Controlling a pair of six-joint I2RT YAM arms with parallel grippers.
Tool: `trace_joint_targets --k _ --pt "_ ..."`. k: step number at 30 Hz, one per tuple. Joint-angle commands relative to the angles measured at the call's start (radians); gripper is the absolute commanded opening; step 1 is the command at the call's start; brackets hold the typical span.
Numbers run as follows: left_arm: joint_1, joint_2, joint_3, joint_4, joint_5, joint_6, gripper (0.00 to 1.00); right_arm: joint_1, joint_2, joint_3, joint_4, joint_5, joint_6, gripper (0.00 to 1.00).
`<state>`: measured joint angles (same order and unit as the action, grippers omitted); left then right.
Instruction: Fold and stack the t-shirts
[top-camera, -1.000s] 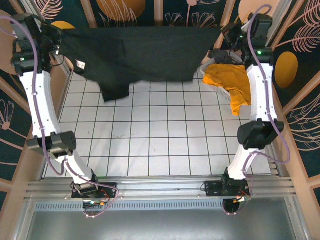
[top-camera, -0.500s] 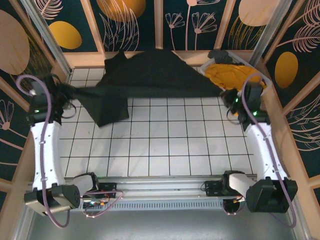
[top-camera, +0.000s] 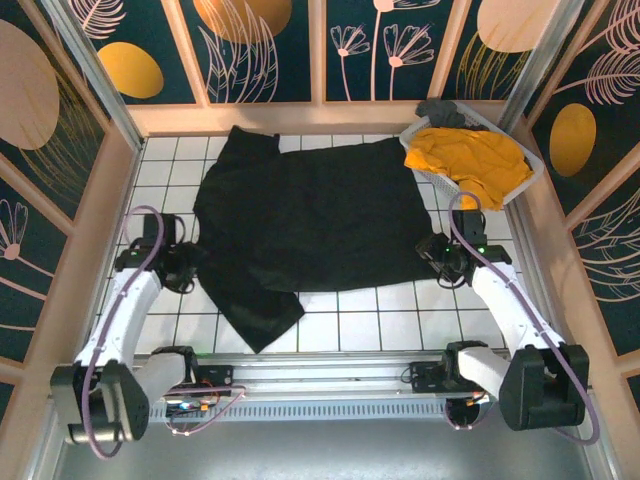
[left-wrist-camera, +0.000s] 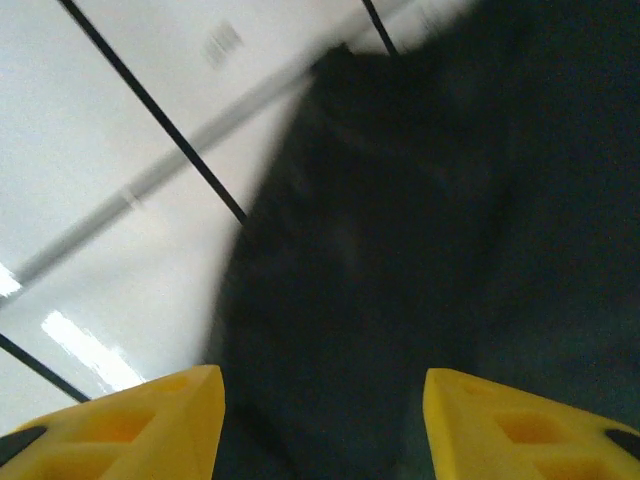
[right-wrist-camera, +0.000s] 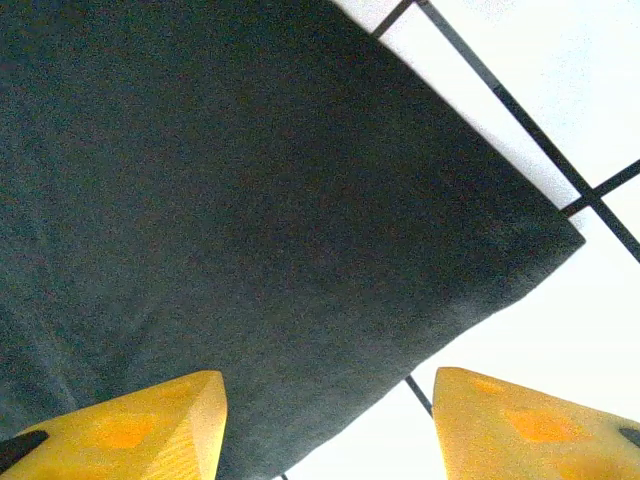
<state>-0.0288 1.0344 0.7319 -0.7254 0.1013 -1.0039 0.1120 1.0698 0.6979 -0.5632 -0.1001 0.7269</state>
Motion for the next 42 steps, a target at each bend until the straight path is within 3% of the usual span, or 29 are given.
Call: trace_joint_targets --k 1,4,8,12,16,18,20,21,23,27,34,40,42 --pt "-0.212 -0.047 -0.08 -0.12 0.056 -0.102 0.52 0.039 -0.012 0.031 -0.059 0.091 -0.05 0.56" --pt "-0.42 -0.041 -0.117 -0.212 0.016 -0.141 0.49 0.053 0.018 0.055 -0.042 0.093 -0.062 0.56" --pt "-0.592 -0.015 -0.155 -0.226 0.012 -0.143 0.51 0.062 0.057 0.088 -0.024 0.103 -0.07 0.56" --pt "-0.723 0.063 -0.169 -0.108 0.056 -0.177 0.57 0.064 0.066 0.097 -0.014 0.105 -0.064 0.56" --pt "-0.792 0.19 -0.195 0.032 0.063 -0.212 0.56 0.065 0.056 0.085 -0.031 0.112 -0.051 0.56" --pt "-0.801 0.251 -0.207 0.085 0.05 -0.212 0.52 0.066 0.041 0.076 -0.046 0.134 -0.047 0.56" --pt "-0.801 0.302 -0.199 0.101 -0.002 -0.209 0.41 0.063 0.021 0.061 -0.056 0.156 -0.039 0.56" --pt "-0.801 0.314 -0.194 0.103 -0.018 -0.212 0.32 0.061 0.016 0.055 -0.06 0.163 -0.034 0.56" --pt "-0.801 0.304 -0.182 0.074 -0.045 -0.238 0.0 0.048 0.008 0.042 -0.075 0.175 -0.014 0.56" --pt "-0.781 0.096 -0.181 -0.122 -0.112 -0.353 0.0 0.001 0.005 0.017 -0.104 0.2 0.03 0.56" --pt "-0.744 -0.323 -0.197 -0.422 -0.123 -0.62 0.0 -0.087 0.019 -0.047 -0.108 0.157 0.096 0.54" --pt "-0.744 -0.397 -0.193 -0.467 -0.146 -0.706 0.0 -0.108 0.037 -0.109 -0.073 0.078 0.12 0.5" --pt "-0.744 -0.386 -0.178 -0.476 -0.167 -0.707 0.0 -0.112 0.045 -0.121 -0.048 0.052 0.107 0.44"
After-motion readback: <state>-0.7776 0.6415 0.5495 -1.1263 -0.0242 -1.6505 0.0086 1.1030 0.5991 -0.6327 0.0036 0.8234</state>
